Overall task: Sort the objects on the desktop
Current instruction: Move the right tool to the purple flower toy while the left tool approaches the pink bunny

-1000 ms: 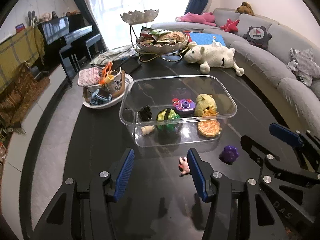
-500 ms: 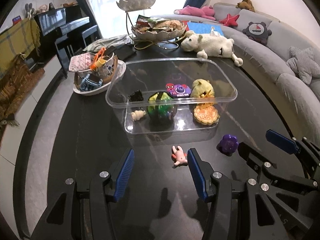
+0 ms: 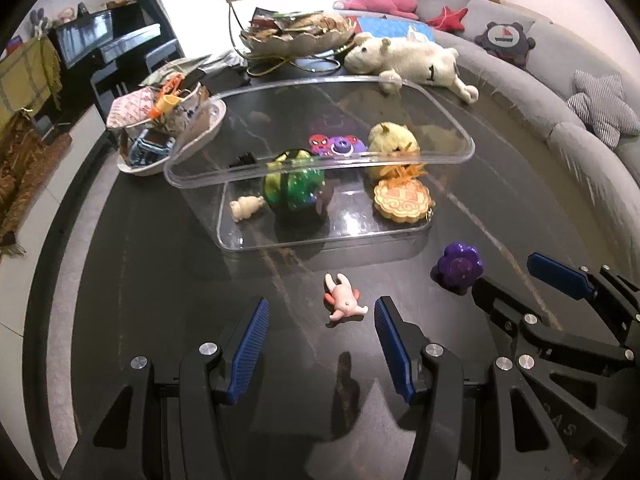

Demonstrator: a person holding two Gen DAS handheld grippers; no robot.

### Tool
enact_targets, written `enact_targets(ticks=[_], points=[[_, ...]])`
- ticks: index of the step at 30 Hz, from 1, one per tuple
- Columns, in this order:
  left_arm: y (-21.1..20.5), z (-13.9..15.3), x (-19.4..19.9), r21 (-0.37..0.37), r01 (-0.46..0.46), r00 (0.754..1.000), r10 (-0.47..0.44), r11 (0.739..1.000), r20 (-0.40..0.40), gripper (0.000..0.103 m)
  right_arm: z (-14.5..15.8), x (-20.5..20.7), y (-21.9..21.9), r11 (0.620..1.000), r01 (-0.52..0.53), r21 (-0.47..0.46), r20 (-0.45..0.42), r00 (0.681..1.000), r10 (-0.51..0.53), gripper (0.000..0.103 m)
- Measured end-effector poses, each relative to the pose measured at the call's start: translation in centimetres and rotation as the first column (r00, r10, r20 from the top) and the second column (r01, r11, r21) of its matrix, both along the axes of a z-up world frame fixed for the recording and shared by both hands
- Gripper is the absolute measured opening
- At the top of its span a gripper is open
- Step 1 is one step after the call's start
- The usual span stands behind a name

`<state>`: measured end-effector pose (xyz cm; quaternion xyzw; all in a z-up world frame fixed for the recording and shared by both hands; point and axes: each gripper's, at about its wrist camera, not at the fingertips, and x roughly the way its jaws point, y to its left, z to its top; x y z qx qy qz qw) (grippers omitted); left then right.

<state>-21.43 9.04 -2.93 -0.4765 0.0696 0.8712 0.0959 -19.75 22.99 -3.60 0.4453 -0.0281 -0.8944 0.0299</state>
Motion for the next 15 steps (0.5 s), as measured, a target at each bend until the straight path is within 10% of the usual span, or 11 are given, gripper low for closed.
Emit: enact_targets(ticks=[15], points=[[0.7, -2.4, -1.6, -0.009, 0.033, 0.999, -0.033, 0.999, 0.041, 0.050, -2.3, -1.7, 0.4, 1.000, 0.002, 0.018, 0.046, 0.999, -0.002, 0.058]])
